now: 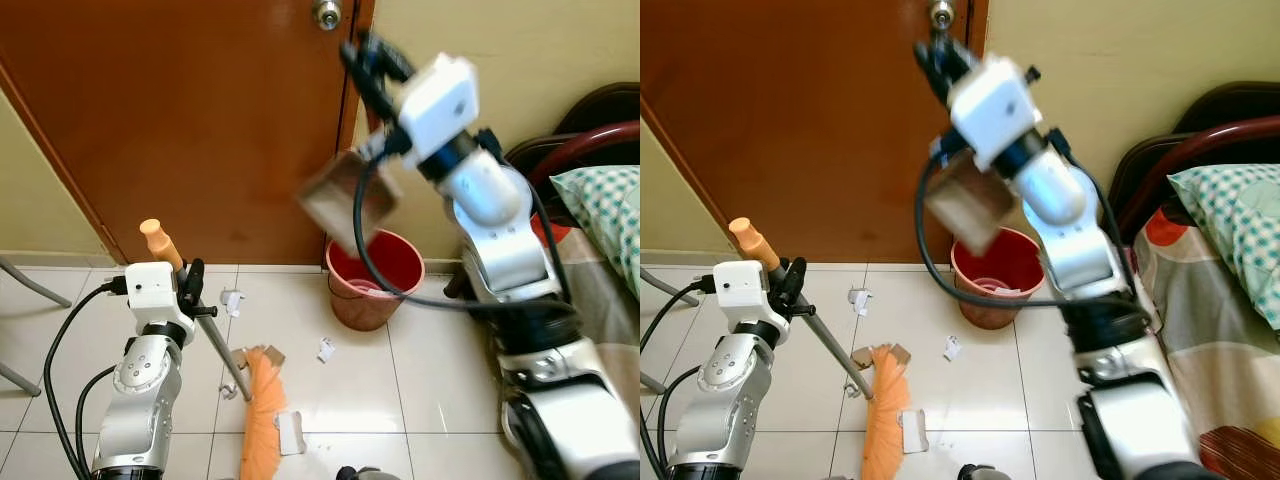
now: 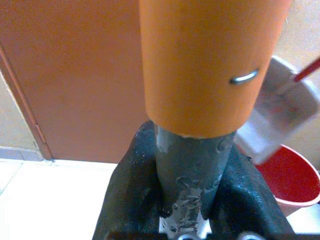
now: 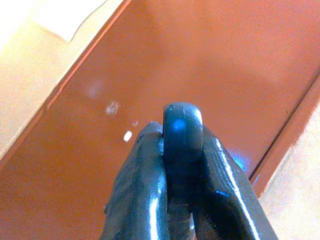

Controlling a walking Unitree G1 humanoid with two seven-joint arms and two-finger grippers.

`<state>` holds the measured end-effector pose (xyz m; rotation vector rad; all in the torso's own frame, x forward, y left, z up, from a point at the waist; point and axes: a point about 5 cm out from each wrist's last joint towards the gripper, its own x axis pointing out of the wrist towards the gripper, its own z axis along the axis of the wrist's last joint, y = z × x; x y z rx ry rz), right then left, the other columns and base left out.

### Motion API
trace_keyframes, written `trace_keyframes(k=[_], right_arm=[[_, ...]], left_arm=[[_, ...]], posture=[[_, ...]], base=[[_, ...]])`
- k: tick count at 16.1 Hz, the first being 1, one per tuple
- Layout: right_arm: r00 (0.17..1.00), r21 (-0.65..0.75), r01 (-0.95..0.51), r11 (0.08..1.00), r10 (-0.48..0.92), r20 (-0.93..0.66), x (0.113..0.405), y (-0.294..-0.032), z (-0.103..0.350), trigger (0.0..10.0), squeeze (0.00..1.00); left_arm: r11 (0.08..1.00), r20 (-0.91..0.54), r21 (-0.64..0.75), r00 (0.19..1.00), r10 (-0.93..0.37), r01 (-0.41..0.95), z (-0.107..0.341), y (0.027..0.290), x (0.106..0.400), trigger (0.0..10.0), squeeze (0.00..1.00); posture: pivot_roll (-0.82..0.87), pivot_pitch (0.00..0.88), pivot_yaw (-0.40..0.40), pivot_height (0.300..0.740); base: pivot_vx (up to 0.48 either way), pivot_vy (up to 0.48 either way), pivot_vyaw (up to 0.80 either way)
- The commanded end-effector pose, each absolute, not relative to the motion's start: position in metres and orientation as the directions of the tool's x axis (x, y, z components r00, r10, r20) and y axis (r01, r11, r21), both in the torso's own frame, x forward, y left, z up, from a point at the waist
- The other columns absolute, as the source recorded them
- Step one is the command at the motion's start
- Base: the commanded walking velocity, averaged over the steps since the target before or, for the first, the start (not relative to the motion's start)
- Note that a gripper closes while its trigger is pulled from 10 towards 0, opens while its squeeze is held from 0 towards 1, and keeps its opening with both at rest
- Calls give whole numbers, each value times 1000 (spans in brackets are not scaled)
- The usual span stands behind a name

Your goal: Sweep floor

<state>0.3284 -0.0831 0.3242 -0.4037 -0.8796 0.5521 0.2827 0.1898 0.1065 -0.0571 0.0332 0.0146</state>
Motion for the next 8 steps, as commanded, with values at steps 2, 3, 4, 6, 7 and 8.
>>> trace_keyframes(k=[2,3,4,6,7,8], right_arm=[[464,-443,-323,836,548,696,317,-82,347,10000,0],[504,-382,-349,856,515,693,319,-82,342,10000,0],[543,-329,-353,876,478,690,321,-84,336,10000,0],[680,-162,-352,922,371,633,325,-92,302,10000,0],[722,-132,-331,934,341,602,324,-96,285,10000,0],[791,-89,-276,957,279,544,322,-105,260,10000,0]], left_arm=[[999,-39,-47,999,-5,3,105,187,283,10000,0],[999,-39,-46,999,-3,2,104,187,282,10000,0],[999,-41,-46,999,-1,-1,104,188,281,10000,0],[999,-53,-45,999,6,-8,101,191,276,10000,0],[999,-60,-41,998,7,-10,100,192,274,10000,0],[999,-67,-33,998,4,-6,99,193,273,10000,0]], posture=[[61,101,-5,740],[64,99,-8,740],[70,99,-10,740],[79,102,-9,740],[81,107,-6,740],[76,111,-1,740]], base=[[0,0,0],[0,0,0],[0,0,0],[0,0,0],[0,0,0],[0,0,0]])
